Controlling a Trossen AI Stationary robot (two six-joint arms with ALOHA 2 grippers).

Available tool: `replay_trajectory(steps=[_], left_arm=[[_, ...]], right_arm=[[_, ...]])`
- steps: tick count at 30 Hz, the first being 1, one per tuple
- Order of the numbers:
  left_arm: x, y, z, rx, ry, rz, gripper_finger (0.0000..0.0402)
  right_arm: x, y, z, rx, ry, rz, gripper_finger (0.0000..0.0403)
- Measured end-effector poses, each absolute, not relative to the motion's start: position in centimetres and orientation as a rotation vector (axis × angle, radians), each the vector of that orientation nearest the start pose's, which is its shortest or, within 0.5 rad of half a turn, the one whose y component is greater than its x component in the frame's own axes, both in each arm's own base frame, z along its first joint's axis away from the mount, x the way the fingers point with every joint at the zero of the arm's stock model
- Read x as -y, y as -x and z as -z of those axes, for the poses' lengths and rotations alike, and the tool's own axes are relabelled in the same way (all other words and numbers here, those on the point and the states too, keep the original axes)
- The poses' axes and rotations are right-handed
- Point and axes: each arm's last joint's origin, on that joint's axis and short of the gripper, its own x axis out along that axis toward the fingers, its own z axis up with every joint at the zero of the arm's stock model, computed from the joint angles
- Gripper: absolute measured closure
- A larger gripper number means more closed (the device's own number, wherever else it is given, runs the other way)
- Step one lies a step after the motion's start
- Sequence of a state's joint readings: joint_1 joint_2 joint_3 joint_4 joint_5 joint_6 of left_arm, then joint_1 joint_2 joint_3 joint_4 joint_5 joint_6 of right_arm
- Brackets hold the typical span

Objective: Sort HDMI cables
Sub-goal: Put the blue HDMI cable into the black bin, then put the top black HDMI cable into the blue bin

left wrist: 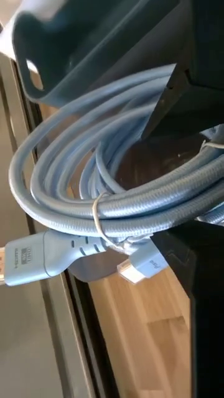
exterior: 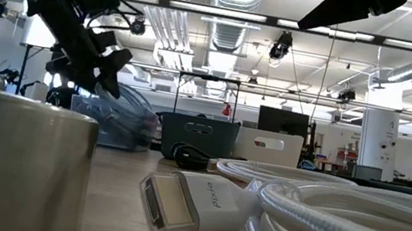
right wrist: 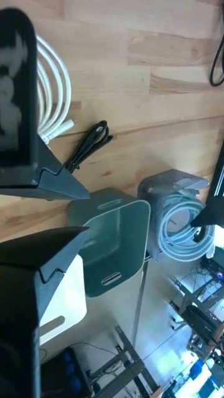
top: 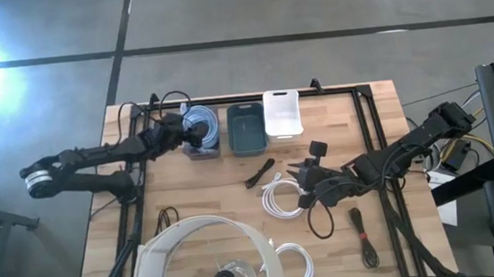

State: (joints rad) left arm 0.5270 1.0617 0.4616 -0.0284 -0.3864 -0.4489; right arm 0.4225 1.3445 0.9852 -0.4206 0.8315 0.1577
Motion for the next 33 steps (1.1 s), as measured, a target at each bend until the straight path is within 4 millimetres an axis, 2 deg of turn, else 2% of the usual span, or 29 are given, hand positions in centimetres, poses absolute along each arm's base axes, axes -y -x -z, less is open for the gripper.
replay_trajectory(steps=[5,14,19,23,30,33], left_arm=[[-11.3,-17.3,-20.5,-0.439,0.401,-0.994,0.0199],[-11.0,-16.5,-20.0,-0.584,0.395,-1.055,0.0199],[-10.9,-16.3,-20.5,-0.571,0.374,-1.079,0.0199],[-11.0,-16.3,-21.7,-0.506,0.386,-1.085,0.0199],[-10.9,-16.2,-23.3,-0.494,0.356,-1.111,0.02],[-10.6,-16.6,-23.8,-0.475,0.386,-1.015,0.02]], right_arm=[[-9.3,-25.8,-27.0,-0.599,0.308,0.432,0.0326],[-9.3,-25.8,-27.0,-0.598,0.307,0.432,0.0333],[-9.3,-25.8,-27.0,-0.598,0.307,0.432,0.0327],[-9.3,-25.8,-27.0,-0.598,0.308,0.432,0.0326],[-9.3,-25.8,-27.0,-0.598,0.307,0.432,0.0335],[-9.3,-25.8,-27.0,-0.598,0.308,0.432,0.0337]])
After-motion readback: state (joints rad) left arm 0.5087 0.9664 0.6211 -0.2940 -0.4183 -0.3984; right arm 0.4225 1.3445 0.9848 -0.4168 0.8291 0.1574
